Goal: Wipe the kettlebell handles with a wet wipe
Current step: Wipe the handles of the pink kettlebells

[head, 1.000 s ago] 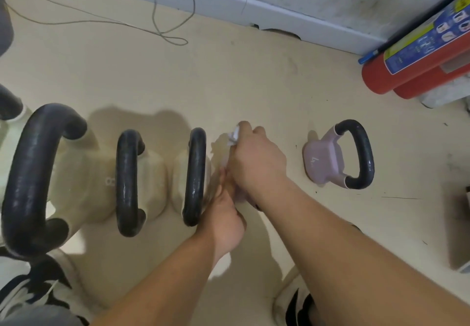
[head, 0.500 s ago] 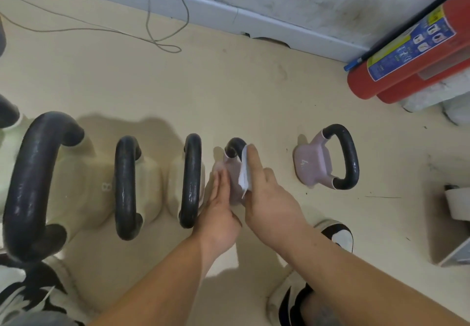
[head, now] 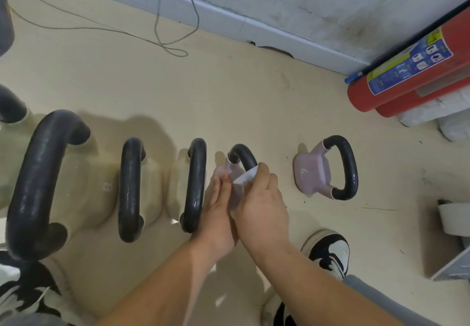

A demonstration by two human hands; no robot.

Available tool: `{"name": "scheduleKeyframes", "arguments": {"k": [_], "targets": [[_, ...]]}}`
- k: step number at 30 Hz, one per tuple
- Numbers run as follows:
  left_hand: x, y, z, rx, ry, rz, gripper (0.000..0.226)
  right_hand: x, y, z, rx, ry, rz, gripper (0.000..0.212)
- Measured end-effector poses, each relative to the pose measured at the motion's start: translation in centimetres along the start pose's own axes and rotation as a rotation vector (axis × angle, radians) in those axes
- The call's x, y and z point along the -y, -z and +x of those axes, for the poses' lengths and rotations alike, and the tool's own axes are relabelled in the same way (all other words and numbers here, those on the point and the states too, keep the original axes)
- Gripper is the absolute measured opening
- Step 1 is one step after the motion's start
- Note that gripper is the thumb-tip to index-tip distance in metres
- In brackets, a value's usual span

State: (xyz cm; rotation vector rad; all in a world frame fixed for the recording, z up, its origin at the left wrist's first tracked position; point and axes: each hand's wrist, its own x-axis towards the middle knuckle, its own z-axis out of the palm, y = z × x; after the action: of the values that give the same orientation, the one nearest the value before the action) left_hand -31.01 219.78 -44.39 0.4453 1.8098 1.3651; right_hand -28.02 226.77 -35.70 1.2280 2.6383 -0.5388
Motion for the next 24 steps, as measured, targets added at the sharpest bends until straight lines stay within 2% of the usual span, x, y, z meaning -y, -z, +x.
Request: {"name": "scheduleKeyframes", "arguments": {"k": [2, 3, 6, 8, 9, 10, 11, 13, 15, 18, 21, 24], "targets": [[1.4, -0.7, 0.9, -0.070, -0.020, -0.181, 0.048, 0.7, 0.0, 1.7, -0.014, 0.036, -0.096, 0.048], [1.8, -0.6, 0.9, -0.104, -0.016, -0.189, 0.048, 1.3, 0.2, 2.9, 0.006, 0.053, -0.136, 0.041], [3.5, -1.8, 1.5, -0.151, 0.011, 0.002, 0.048, 3.5, 1.0, 7.5, 0.153, 0.074, -0.317, 0.030], [2.9, -1.8, 1.3, -0.118, -0.048, 0.234, 0.051, 5.1, 1.6, 10.2, 0.310, 0.064, -0.430, 0.029], [2.7, -1.8, 1.1, -0.084, -0.053, 0.298, 0.053, 5.6, 1.5, 11.2, 0.380, 0.060, -0.459, 0.020], [2.6, -1.6, 0.8, -0.084, -0.038, 0.267, 0.054, 5.9, 1.4, 11.7, 0.421, 0.061, -0.473, 0.008], [2.3, -1.6, 0.5, -0.064, 0.010, 0.210, 0.060, 6.1, 1.3, 12.0, 0.429, 0.077, -0.490, 0.007], [1.8, -1.1, 0.0, -0.024, 0.033, 0.217, 0.086, 5.6, 1.2, 11.8, 0.386, 0.127, -0.513, 0.004], [2.1, -0.8, 0.0, -0.009, 0.058, 0.265, 0.103, 4.2, 1.3, 10.4, 0.280, 0.182, -0.402, 0.008], [1.9, -0.7, 0.0, -0.028, 0.080, 0.259, 0.106, 0.4, 1.1, 6.0, 0.143, 0.170, -0.007, 0.019], [1.5, -0.5, -0.3, 0.024, 0.101, 0.242, 0.111, -3.0, -0.3, 0.4, 0.020, 0.141, 0.131, 0.031], [1.1, -0.2, -0.4, 0.027, 0.084, 0.213, 0.112, -3.6, -2.1, -2.0, -0.032, 0.004, 0.235, 0.051]]}}
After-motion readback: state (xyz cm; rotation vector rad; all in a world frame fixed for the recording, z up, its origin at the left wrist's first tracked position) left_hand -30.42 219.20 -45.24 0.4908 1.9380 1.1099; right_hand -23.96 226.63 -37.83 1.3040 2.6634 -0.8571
